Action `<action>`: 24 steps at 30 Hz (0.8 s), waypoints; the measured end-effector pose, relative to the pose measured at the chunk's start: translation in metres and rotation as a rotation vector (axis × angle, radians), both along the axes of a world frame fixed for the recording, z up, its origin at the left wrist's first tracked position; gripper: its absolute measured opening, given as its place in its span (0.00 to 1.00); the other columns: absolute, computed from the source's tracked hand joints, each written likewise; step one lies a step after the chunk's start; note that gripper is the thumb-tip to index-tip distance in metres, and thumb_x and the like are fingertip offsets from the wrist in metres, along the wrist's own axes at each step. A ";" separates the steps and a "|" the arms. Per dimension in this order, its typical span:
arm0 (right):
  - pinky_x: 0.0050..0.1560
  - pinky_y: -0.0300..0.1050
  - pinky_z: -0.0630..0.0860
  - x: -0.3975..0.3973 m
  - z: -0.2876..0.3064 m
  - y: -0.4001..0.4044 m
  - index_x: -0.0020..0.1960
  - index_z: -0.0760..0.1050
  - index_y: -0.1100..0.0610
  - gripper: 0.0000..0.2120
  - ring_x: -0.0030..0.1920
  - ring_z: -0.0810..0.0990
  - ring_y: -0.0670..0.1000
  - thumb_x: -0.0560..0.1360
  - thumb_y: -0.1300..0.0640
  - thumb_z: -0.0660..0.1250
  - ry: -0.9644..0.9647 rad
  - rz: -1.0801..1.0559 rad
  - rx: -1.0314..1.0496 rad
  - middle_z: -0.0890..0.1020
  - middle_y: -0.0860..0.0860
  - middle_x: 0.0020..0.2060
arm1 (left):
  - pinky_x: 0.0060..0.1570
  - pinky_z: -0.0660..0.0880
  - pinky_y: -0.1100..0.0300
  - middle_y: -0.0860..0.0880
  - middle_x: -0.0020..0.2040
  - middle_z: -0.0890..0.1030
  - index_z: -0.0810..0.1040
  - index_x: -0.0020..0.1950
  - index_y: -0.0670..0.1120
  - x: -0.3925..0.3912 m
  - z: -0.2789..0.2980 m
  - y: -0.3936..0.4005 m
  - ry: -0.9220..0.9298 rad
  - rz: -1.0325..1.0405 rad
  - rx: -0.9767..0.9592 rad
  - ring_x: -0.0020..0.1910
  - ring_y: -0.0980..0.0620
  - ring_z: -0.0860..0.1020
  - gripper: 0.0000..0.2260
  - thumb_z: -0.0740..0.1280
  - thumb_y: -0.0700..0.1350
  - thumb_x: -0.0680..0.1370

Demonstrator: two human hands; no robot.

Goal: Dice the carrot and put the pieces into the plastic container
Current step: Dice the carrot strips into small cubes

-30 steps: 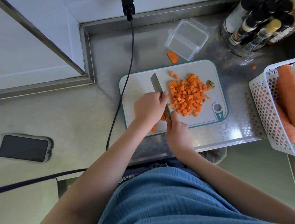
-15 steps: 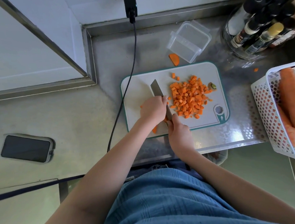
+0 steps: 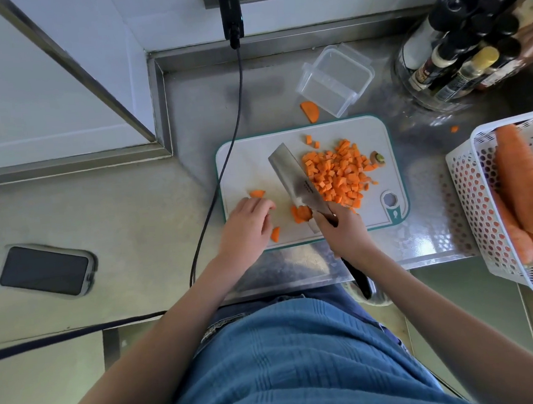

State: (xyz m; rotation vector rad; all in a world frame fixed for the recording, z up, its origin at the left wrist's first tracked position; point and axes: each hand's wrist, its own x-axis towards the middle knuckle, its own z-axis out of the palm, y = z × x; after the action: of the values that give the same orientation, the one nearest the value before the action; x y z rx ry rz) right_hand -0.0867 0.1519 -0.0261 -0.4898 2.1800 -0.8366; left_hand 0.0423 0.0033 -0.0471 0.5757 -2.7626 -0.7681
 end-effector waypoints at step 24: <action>0.23 0.39 0.65 -0.030 0.013 0.022 0.51 0.72 0.55 0.04 0.20 0.64 0.48 0.80 0.56 0.59 -0.212 -0.319 -0.061 0.67 0.50 0.26 | 0.48 0.74 0.54 0.46 0.63 0.72 0.64 0.74 0.51 -0.032 -0.014 -0.020 -0.262 -0.433 0.035 0.55 0.46 0.74 0.35 0.62 0.25 0.71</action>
State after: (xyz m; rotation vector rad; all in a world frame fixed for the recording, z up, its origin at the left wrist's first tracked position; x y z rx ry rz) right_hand -0.1169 0.1742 -0.0126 -0.0744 2.0670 -1.0761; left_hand 0.0099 -0.0165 -0.0608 0.0799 -3.1724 -0.8815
